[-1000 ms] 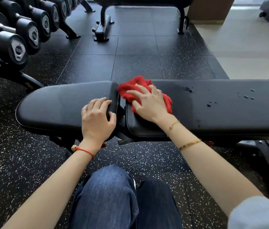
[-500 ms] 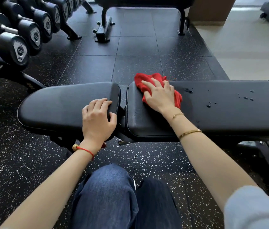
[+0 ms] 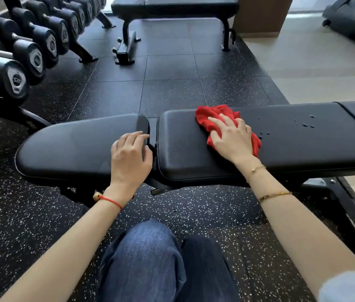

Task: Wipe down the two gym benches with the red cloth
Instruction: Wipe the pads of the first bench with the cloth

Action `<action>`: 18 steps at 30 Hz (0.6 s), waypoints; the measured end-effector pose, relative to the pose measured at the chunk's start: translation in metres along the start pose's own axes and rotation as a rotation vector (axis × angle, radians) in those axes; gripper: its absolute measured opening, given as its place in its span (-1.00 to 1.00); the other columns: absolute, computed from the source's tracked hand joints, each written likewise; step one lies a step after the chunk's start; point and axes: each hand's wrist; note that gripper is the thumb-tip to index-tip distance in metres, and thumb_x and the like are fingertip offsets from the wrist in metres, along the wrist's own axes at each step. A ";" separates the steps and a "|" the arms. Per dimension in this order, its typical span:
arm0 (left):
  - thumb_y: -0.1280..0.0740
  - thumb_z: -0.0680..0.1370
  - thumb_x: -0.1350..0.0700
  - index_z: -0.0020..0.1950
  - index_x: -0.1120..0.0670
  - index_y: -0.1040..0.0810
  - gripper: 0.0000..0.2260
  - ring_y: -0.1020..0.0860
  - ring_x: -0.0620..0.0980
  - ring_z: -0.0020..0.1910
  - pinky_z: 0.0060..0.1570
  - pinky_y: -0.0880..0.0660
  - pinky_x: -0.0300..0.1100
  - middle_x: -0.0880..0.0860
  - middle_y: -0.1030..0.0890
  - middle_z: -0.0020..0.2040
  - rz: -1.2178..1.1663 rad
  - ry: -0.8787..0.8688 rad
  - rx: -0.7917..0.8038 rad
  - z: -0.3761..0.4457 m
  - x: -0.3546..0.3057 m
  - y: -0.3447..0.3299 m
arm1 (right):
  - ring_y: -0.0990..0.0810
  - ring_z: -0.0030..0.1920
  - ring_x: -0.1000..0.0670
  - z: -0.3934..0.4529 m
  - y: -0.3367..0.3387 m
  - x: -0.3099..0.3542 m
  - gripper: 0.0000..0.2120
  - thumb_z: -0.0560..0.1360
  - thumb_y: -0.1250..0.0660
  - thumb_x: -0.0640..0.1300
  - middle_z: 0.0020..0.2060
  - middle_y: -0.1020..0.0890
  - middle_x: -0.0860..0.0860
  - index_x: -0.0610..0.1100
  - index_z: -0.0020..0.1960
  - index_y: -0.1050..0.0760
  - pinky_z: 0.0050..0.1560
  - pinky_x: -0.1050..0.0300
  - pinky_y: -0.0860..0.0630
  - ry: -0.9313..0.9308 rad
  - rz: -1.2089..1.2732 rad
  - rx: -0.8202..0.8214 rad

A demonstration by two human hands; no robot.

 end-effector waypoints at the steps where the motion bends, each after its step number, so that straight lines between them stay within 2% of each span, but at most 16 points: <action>1: -0.31 0.52 0.18 0.24 0.09 -0.59 -0.70 -0.50 0.09 0.29 0.33 -0.33 0.02 0.05 -0.60 0.25 -0.033 -0.004 0.002 0.003 -0.011 -0.001 | -0.20 0.45 -0.22 0.010 0.000 0.005 -0.56 0.58 -0.11 0.10 0.52 -0.27 0.07 0.25 0.45 -0.29 0.44 -0.11 -0.10 -0.041 0.005 0.010; 3: -0.31 0.51 0.17 0.25 0.09 -0.59 -0.69 -0.50 0.09 0.29 0.33 -0.35 0.02 0.05 -0.61 0.24 -0.082 -0.039 0.018 0.010 -0.036 -0.005 | -0.18 0.46 -0.23 0.020 -0.001 0.019 -0.56 0.58 -0.10 0.10 0.53 -0.26 0.05 0.24 0.46 -0.28 0.44 -0.12 -0.08 -0.052 0.007 0.029; 6: -0.29 0.52 0.15 0.24 0.09 -0.58 -0.70 -0.51 0.09 0.27 0.30 -0.35 0.01 0.05 -0.61 0.23 -0.110 -0.089 0.054 0.018 -0.070 -0.015 | -0.20 0.44 -0.21 0.007 0.000 0.030 -0.55 0.58 -0.12 0.09 0.52 -0.26 0.07 0.26 0.46 -0.27 0.43 -0.11 -0.10 0.091 0.014 0.058; 10: -0.27 0.53 0.13 0.24 0.09 -0.58 -0.71 -0.49 0.10 0.28 0.29 -0.34 -0.01 0.05 -0.60 0.24 -0.088 -0.089 0.100 0.020 -0.085 -0.032 | -0.23 0.43 -0.16 -0.028 0.005 0.000 -0.55 0.57 -0.16 0.08 0.50 -0.29 0.16 0.27 0.45 -0.27 0.44 -0.08 -0.11 0.222 0.035 0.038; 14: -0.28 0.53 0.12 0.21 0.09 -0.59 -0.73 -0.49 0.10 0.27 0.27 -0.36 0.00 0.03 -0.59 0.22 -0.074 -0.107 0.137 0.014 -0.080 -0.043 | -0.27 0.41 -0.14 -0.026 0.010 -0.040 -0.56 0.56 -0.19 0.08 0.48 -0.32 0.18 0.29 0.42 -0.32 0.41 -0.04 -0.15 0.119 0.029 -0.031; 18: -0.27 0.52 0.12 0.17 0.09 -0.59 -0.75 -0.48 0.10 0.26 0.26 -0.38 0.03 0.02 -0.59 0.20 -0.072 -0.110 0.113 0.009 -0.080 -0.049 | -0.22 0.44 -0.20 0.027 0.013 -0.057 -0.57 0.58 -0.12 0.08 0.51 -0.28 0.09 0.27 0.44 -0.29 0.42 -0.09 -0.13 -0.075 -0.019 -0.004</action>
Point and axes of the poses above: each hand's wrist, its own z-axis towards the middle knuckle, its own y-axis out of the back of the hand, x = y × z
